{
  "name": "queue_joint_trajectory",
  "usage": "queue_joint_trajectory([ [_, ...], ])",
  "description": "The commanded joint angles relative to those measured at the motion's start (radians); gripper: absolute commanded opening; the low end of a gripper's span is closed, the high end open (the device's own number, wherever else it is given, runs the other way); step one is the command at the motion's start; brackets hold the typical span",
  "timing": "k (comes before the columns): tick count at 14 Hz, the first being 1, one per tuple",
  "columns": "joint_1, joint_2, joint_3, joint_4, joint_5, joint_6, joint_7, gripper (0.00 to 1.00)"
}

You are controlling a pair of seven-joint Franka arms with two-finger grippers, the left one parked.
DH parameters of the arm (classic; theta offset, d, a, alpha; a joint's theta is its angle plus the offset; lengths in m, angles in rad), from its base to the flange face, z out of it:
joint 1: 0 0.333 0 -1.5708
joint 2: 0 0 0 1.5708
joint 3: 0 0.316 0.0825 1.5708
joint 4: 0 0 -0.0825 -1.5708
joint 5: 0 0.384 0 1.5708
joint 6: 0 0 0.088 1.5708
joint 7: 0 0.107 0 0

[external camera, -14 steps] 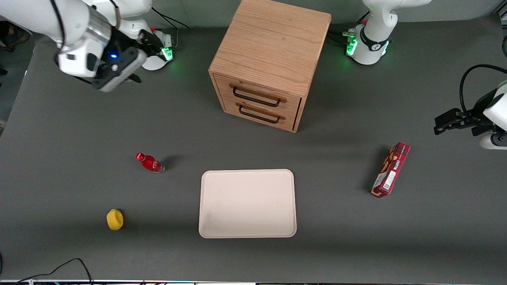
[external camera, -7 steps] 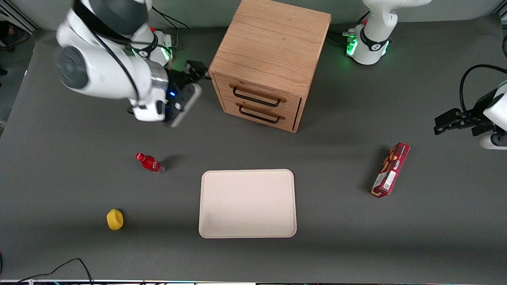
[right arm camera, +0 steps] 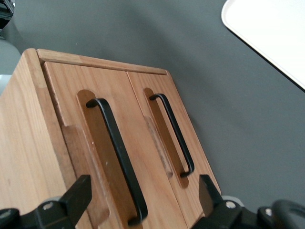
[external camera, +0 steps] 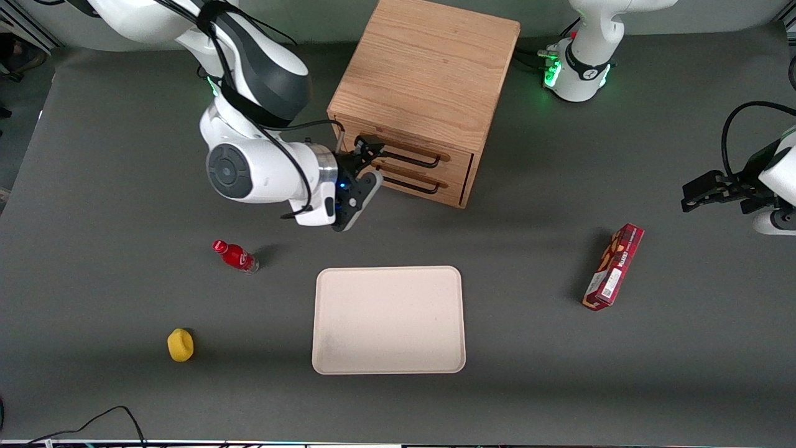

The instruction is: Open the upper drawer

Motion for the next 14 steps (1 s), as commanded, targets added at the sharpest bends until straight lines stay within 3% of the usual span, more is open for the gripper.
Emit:
queue_joint_trajectory([
  [1, -0.004, 0.049, 0.042, 0.031, -0.048, 0.023, -0.007, 1.0],
  [4, -0.025, 0.089, 0.116, 0.015, -0.128, 0.062, 0.001, 1.0],
  [14, -0.008, 0.107, 0.133, -0.051, -0.154, 0.132, 0.004, 1.0],
])
